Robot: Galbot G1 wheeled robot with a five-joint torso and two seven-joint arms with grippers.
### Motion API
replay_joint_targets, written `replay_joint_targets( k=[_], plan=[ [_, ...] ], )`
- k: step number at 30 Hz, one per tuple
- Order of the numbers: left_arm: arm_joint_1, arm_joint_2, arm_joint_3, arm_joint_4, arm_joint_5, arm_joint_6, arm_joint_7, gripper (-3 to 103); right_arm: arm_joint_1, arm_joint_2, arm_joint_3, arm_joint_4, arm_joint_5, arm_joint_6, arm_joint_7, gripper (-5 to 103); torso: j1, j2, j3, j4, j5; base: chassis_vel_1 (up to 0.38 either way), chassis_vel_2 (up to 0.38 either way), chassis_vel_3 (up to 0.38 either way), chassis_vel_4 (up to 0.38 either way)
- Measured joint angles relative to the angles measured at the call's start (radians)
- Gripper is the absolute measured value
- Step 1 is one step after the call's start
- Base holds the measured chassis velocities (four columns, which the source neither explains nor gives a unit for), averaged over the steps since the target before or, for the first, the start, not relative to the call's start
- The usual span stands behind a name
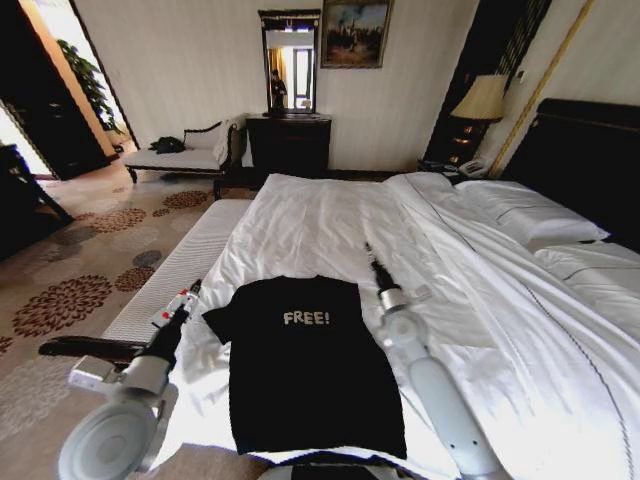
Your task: Fold the clothes on the bed.
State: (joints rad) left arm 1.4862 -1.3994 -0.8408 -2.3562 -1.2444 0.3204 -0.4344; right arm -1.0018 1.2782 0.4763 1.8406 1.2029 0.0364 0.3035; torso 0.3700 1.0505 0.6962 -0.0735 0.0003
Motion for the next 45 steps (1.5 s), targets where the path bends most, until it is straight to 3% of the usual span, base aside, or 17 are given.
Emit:
replay_joint_targets(
  k=[1, 2, 3, 6, 7, 10, 24, 45],
  plan=[
    [-0.014, 0.006, 0.0, 0.04, 0.003, -0.001, 0.001, 100, -0.006, 0.007, 0.02, 0.002, -0.011, -0.003, 0.007, 77, 0.0, 0.0, 0.0, 0.0, -0.0001, 0.0, 0.0, 0.0, 0.0],
    [-0.03, 0.012, 0.003, 0.092, 0.006, -0.003, 0.002, 100, -0.014, 0.014, 0.038, 0.004, -0.02, -0.005, 0.012, 77, 0.0, 0.0, 0.0, 0.0002, -0.0003, 0.0, 0.0, 0.0, 0.0],
    [-0.051, 0.018, 0.015, 0.177, 0.006, -0.004, 0.004, 100, -0.034, 0.027, 0.068, 0.015, -0.019, -0.009, 0.026, 88, 0.0, 0.0, 0.0, 0.0001, -0.0003, 0.0, 0.0, 0.0, 0.0],
    [-0.07, 0.018, 0.03, 0.252, -0.015, -0.001, 0.001, 100, -0.059, 0.042, 0.097, 0.033, -0.008, -0.018, 0.039, 88, 0.0, 0.0, 0.0, 0.0004, -0.0006, 0.0, 0.0, 0.0, 0.0],
    [-0.078, 0.016, 0.034, 0.277, -0.025, 0.002, -0.001, 100, -0.07, 0.048, 0.107, 0.037, -0.009, -0.02, 0.04, 97, 0.0, 0.0, 0.0, 0.0003, -0.0005, 0.0, 0.0, 0.0, 0.0],
    [-0.111, 0.015, 0.046, 0.363, -0.049, 0.011, -0.003, 100, -0.103, 0.072, 0.145, 0.049, -0.012, -0.025, 0.048, 100, 0.0, 0.0, 0.0, 0.0003, -0.0003, 0.0, 0.0, 0.0, 0.0],
    [-0.163, 0.009, 0.05, 0.452, -0.183, 0.023, -0.004, 100, -0.158, 0.093, 0.171, 0.069, -0.014, -0.04, 0.079, 100, 0.0, 0.0, 0.0, 0.0003, -0.0003, 0.0, 0.0, 0.0, 0.0],
    [-0.184, -0.005, 0.059, 0.528, -0.22, 0.048, -0.017, 101, -0.165, 0.084, 0.168, 0.075, -0.021, -0.063, 0.104, 100, 0.0, 0.0, 0.0, 0.0004, -0.0003, 0.0, 0.0, 0.0, 0.0]
  ],
)
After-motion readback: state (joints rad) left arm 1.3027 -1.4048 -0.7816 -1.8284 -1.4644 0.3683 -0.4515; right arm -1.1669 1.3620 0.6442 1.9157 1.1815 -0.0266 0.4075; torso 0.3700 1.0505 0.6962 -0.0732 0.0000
